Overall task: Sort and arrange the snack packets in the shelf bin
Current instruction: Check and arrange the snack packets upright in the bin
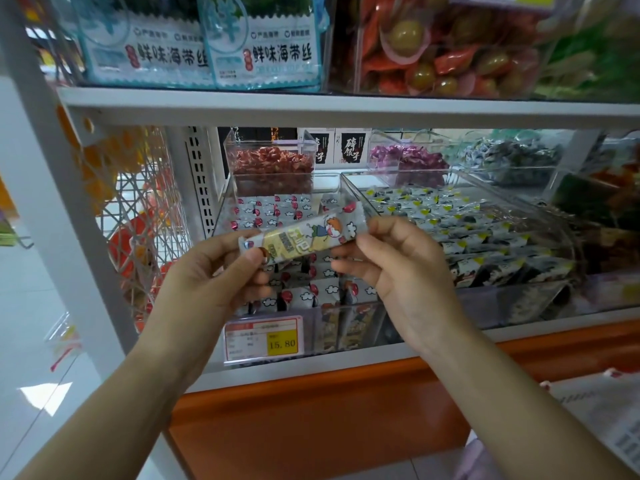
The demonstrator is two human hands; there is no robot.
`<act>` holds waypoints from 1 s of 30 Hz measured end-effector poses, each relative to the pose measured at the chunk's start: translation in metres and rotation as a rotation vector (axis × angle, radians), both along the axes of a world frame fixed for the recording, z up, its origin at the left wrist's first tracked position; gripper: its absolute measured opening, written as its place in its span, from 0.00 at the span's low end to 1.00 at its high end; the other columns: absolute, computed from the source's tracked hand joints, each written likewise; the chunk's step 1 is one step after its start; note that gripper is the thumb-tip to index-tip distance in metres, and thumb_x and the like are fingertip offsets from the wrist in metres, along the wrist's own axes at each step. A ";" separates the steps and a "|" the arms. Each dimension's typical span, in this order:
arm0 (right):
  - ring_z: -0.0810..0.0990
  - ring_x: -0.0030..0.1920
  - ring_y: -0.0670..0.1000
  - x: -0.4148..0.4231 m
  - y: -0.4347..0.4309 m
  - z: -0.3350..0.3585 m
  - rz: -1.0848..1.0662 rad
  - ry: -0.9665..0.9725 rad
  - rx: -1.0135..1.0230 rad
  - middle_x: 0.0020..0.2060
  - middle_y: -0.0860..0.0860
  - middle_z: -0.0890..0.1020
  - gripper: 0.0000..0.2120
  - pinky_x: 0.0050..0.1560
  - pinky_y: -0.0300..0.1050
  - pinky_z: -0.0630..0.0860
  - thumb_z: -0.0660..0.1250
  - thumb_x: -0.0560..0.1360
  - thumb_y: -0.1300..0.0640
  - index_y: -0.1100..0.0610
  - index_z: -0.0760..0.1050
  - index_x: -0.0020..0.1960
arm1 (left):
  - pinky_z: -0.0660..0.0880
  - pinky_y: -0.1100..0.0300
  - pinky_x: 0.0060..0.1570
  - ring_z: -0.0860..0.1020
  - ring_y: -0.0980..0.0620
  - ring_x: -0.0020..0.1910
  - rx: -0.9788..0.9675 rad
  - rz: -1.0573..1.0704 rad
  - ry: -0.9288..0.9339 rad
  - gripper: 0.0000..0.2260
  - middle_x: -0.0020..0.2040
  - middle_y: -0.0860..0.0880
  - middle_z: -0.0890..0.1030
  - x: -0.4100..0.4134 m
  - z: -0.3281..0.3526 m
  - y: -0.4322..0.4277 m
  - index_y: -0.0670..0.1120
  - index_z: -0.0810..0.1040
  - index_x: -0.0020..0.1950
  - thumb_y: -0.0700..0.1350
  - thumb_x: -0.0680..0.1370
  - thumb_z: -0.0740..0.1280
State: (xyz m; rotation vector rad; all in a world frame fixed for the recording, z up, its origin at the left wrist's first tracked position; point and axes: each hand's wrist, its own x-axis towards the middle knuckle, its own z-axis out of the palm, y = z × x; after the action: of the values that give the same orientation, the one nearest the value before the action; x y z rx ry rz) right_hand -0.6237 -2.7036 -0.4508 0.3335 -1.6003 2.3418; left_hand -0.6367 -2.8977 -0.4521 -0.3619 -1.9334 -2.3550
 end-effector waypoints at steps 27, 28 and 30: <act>0.80 0.40 0.55 -0.004 -0.005 -0.002 -0.256 0.005 0.430 0.33 0.52 0.81 0.08 0.46 0.52 0.79 0.69 0.73 0.55 0.53 0.82 0.36 | 0.77 0.59 0.48 0.78 0.56 0.48 -0.447 0.060 0.292 0.13 0.50 0.48 0.77 0.011 0.006 0.003 0.61 0.78 0.48 0.59 0.65 0.66; 0.79 0.38 0.57 -0.003 -0.006 -0.002 -0.270 0.046 0.478 0.32 0.57 0.80 0.09 0.41 0.47 0.77 0.68 0.73 0.55 0.56 0.81 0.36 | 0.75 0.62 0.46 0.78 0.58 0.47 -0.467 0.082 0.294 0.12 0.49 0.49 0.77 0.011 0.006 0.003 0.60 0.78 0.45 0.61 0.65 0.65; 0.78 0.34 0.52 0.000 -0.008 -0.002 -0.267 0.110 0.565 0.31 0.54 0.80 0.09 0.36 0.40 0.74 0.68 0.74 0.55 0.58 0.81 0.38 | 0.72 0.66 0.43 0.76 0.59 0.45 -0.528 0.130 0.319 0.08 0.47 0.51 0.77 0.010 0.007 0.003 0.58 0.77 0.40 0.59 0.66 0.66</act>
State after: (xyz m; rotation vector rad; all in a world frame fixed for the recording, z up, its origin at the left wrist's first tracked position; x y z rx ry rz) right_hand -0.6236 -2.7116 -0.4532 0.3297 -2.0800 1.6216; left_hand -0.6266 -2.8952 -0.4453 -0.5788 -2.2946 -1.5633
